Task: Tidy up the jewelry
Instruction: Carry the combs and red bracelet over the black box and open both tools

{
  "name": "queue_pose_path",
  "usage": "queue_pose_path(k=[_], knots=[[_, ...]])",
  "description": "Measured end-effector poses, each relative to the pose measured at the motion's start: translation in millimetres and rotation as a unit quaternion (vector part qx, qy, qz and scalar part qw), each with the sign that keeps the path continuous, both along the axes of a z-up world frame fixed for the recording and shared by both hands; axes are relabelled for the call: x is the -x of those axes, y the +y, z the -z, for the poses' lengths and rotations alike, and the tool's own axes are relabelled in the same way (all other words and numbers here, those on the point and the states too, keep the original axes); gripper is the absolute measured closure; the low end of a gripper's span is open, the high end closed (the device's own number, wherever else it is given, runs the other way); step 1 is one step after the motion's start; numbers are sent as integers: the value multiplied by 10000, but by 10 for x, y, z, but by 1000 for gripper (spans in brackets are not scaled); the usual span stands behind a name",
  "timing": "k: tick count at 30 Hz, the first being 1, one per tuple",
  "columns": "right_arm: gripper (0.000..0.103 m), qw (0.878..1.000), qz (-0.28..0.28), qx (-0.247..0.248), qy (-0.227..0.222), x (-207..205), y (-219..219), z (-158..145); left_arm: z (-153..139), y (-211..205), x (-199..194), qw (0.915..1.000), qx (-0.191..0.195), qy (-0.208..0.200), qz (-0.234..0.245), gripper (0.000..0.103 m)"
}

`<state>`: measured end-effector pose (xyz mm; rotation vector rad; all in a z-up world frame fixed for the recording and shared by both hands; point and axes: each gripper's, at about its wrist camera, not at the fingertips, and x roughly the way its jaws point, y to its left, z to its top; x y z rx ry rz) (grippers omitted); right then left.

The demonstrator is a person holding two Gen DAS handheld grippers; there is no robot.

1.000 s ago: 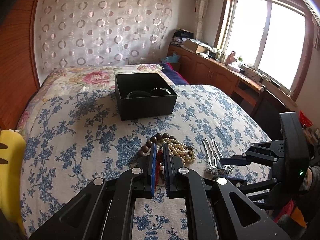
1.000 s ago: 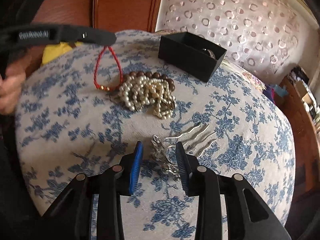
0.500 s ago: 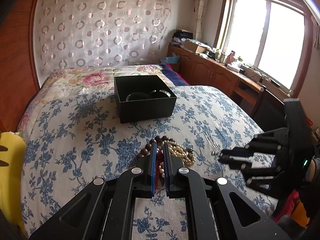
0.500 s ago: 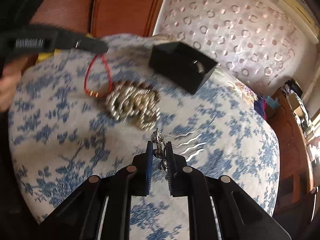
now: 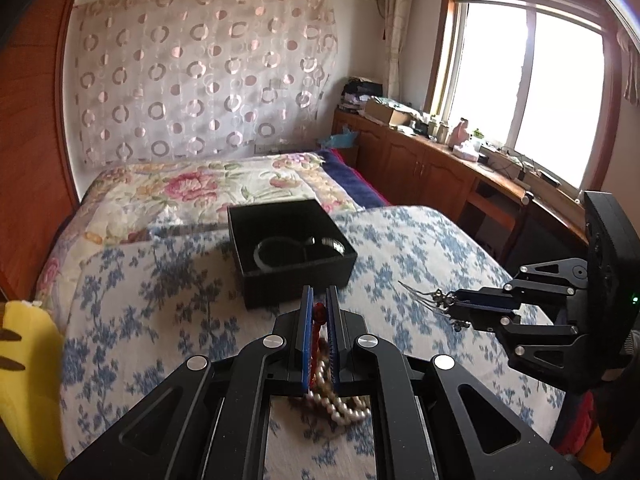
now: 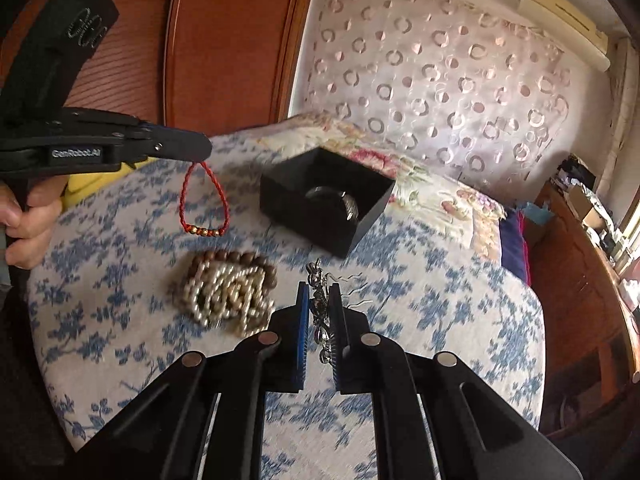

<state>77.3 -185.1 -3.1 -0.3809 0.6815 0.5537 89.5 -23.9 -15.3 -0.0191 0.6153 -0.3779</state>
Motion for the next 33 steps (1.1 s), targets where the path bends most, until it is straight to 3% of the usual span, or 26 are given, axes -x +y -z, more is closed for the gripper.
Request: queue_pose_path(k=[13,27,30,33], knots=[[92,9974,-206,-336,-595,-589,101,-483,-220,-10,-591,9999,-50,-117,-43,97],[92,9962,-469,-466,-559,-1244,261,-418,-71,-41,-1387,9997,58,232,-44,97],[92,9961,-514,-473,-532,-1322,291,-392,-32,-42,-1440,9996,16,277,-65,93],[92,9958,-620,-449,-502,-1400,354,-350,-15,-10,-1453,9995,-37,272,-141,79]])
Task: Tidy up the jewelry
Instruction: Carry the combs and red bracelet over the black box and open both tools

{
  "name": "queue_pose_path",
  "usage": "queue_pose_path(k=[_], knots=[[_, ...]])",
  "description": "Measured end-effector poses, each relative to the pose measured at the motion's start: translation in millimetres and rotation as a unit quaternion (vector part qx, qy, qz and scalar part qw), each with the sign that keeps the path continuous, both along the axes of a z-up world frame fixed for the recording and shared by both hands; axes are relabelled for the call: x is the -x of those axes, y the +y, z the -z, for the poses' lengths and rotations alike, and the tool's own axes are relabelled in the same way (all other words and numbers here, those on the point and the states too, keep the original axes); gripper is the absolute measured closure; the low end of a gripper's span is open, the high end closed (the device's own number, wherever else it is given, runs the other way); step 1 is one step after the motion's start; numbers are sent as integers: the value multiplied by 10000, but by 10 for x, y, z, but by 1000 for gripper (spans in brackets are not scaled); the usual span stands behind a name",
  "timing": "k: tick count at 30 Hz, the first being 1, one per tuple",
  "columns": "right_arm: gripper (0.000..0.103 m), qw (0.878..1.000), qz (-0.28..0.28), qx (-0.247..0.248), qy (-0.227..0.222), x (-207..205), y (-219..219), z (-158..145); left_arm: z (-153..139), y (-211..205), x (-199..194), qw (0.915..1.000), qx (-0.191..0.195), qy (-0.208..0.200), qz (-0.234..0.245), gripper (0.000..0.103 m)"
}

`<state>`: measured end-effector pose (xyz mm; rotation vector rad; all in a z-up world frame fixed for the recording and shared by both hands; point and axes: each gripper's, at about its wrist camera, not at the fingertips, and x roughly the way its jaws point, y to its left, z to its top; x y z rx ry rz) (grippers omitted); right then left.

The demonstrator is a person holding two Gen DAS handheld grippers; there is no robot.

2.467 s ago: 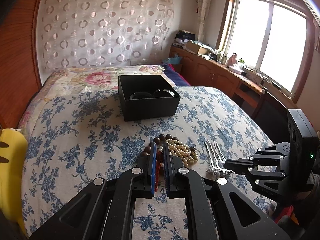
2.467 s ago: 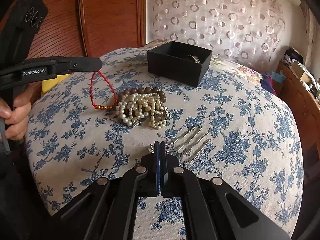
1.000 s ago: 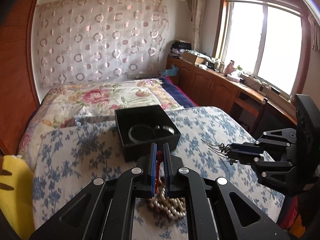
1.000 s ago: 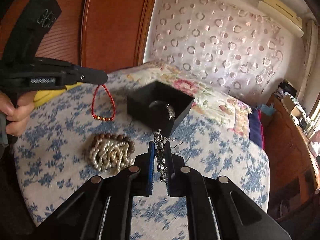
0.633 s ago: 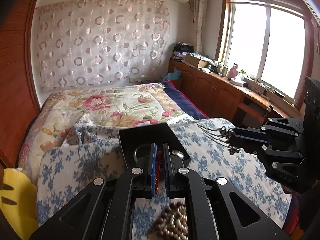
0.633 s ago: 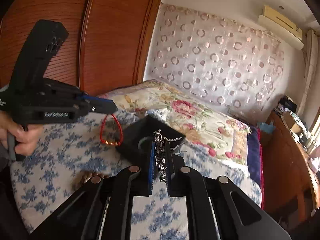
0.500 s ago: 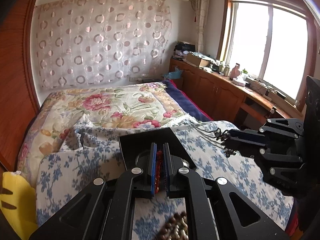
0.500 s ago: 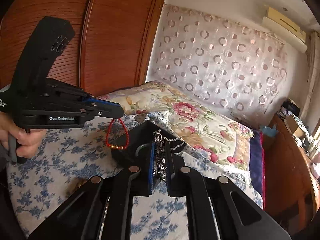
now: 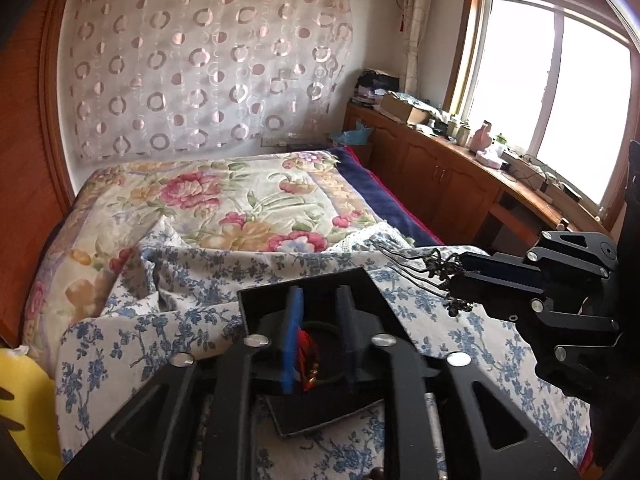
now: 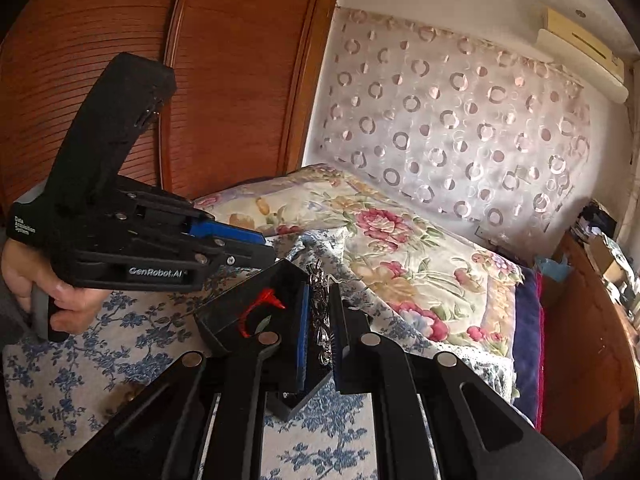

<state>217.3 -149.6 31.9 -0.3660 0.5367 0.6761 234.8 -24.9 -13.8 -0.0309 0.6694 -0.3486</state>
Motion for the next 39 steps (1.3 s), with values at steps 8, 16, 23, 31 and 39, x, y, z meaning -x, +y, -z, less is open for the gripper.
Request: queue_pose_path(k=[8,16,23,31,39], knots=[[92,9994,-268,200,72,-160,262,156,26,308,163,9993,-81,-11,-351,67],[92,9965,-533,594,242,-229,571,402,127,524,284,9986,-60,100,-519,67],[91,9959,-539,650,320,-200,670,452,193,537,425,9987,-52,151,-478,67],[91,9965,-412,559,464,-168,638,491,269,571,635,9985,29,223,-496,66],[91,9984,-80,102,551,38,359,349,307,522,895,9989,51,237,-400,66]])
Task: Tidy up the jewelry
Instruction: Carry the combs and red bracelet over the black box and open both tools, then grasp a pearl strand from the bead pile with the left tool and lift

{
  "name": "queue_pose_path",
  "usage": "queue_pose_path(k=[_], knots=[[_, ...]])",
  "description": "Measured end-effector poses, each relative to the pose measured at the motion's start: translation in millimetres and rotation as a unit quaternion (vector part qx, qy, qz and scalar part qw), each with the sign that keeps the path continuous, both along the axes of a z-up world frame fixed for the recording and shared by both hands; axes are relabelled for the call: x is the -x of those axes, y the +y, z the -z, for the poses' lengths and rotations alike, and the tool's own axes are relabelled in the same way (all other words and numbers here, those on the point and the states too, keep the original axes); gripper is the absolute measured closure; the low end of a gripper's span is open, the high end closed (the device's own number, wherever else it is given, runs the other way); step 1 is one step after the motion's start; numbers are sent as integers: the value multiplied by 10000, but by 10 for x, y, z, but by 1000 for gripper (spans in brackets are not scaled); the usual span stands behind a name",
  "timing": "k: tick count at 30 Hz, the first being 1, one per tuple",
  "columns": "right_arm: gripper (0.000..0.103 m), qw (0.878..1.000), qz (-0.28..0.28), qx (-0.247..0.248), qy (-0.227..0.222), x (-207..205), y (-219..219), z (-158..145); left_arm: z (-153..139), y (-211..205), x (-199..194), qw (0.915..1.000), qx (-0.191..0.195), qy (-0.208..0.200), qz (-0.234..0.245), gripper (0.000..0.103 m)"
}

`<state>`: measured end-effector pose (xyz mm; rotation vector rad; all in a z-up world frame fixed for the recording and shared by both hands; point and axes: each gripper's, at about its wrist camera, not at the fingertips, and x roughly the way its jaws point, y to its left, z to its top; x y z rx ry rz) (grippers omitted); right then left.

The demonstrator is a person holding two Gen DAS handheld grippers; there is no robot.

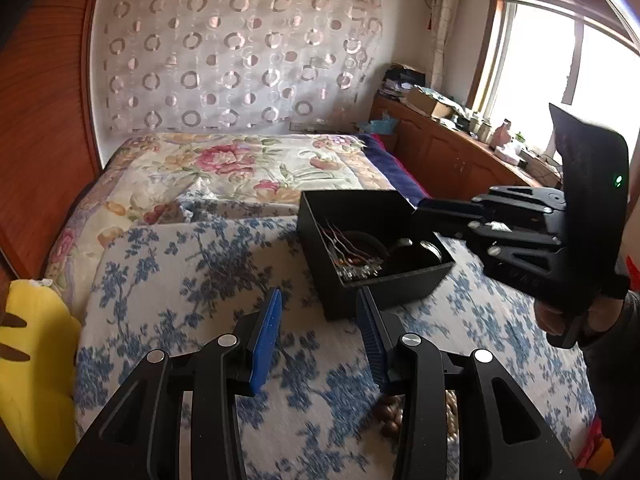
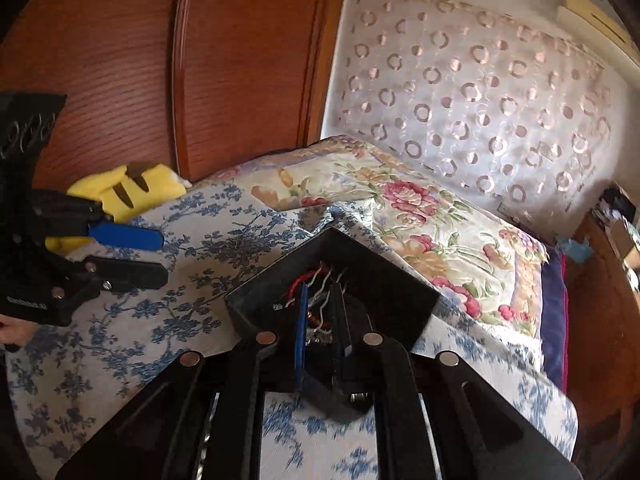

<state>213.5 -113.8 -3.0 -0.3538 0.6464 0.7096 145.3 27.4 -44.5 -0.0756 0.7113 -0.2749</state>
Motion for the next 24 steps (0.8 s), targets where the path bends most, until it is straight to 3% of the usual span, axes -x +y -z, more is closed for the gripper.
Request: queue_pose_path(k=[17,24], knots=[[91,9955,748,-313,485,1099,-544,353,376,-424,684,9979,61,326,562,66],[90,9916,952,-505,720,1373,-629,497,541,-549,799,9957,102,586,709,68]])
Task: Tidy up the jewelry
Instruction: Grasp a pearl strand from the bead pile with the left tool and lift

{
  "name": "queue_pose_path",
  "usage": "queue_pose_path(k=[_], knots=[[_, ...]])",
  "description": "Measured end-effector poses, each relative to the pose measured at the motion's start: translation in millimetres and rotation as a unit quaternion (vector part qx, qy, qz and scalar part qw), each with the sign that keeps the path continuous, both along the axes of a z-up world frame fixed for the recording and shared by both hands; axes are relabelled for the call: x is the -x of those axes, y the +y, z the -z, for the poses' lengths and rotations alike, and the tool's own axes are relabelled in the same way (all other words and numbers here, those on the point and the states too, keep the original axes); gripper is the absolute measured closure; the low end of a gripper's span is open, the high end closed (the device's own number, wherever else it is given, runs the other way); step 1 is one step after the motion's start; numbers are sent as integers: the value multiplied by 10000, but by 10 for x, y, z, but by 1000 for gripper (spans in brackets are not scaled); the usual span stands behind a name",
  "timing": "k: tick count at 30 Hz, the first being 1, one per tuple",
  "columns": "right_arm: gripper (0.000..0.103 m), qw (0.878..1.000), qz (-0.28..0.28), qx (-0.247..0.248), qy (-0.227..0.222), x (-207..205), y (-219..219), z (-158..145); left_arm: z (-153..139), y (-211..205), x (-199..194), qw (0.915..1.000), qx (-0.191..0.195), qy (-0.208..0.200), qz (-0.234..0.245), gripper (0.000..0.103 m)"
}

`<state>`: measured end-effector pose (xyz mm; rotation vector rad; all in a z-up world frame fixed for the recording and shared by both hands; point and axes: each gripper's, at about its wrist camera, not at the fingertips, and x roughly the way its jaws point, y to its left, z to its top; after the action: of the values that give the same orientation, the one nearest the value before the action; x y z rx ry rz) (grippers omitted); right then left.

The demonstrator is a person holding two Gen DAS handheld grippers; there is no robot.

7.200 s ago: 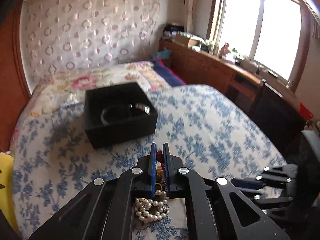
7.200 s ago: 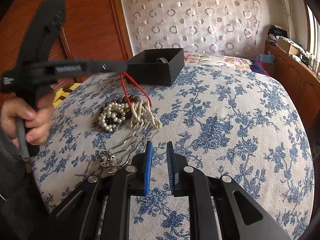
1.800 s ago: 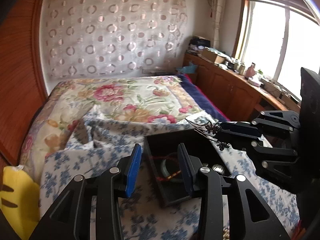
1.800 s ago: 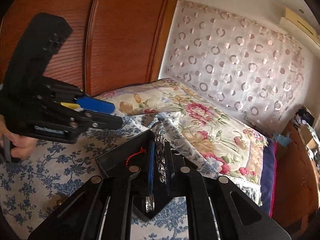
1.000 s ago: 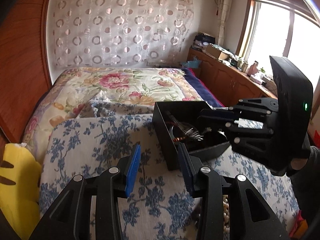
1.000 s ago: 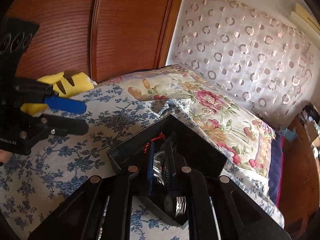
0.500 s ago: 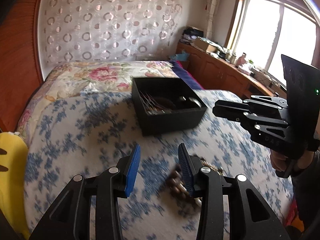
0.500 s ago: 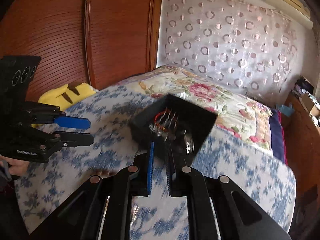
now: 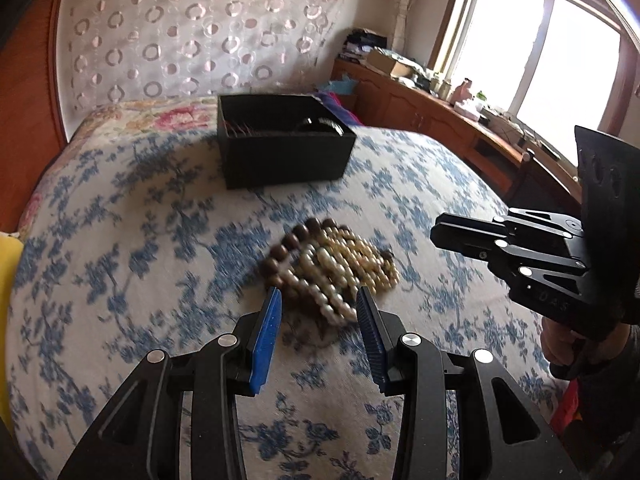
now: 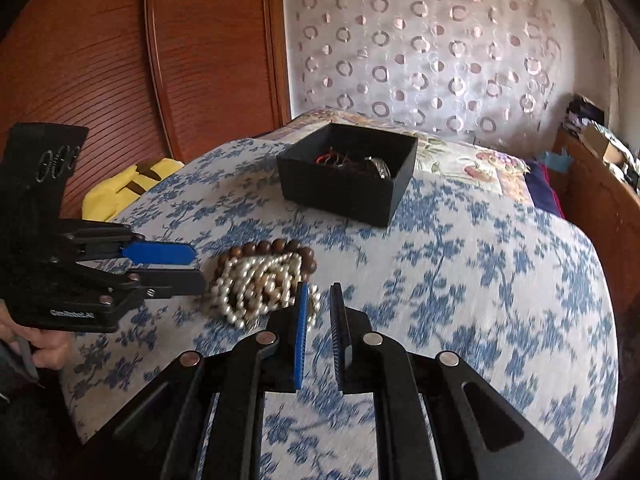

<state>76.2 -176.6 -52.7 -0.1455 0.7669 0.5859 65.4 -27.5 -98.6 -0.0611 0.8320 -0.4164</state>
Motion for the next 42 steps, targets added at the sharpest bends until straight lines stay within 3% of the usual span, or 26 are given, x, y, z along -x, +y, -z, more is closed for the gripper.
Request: queue_pose_path(k=[8,19,20,21,25,30,42], knots=[[90,10000,51,-22,16,63,-80,12,111,-97,-28,9998,-3,194,41,85],[90,10000,33,-36,64,105,-104,39,138,-95,-115,9997,81,244,-18,86],[90,10000,26,-29,71,109,-101,47,141,-95,-114,9997,85,240,-18,87],[90,10000,21,-21,77,112,-99,55,144,-93,-117,9996,119,259,4,95],[90,10000,15,-7,89,112,-91,68,161,-57,-132,9994,128,320,-50,96],[90,10000,18,-6,90,107,-83,78,71,45,-94,9997,46,130,-209,97],[90,9995,-269,64,129,15,142,137,-430,425,168,9961,260,-614,-580,97]])
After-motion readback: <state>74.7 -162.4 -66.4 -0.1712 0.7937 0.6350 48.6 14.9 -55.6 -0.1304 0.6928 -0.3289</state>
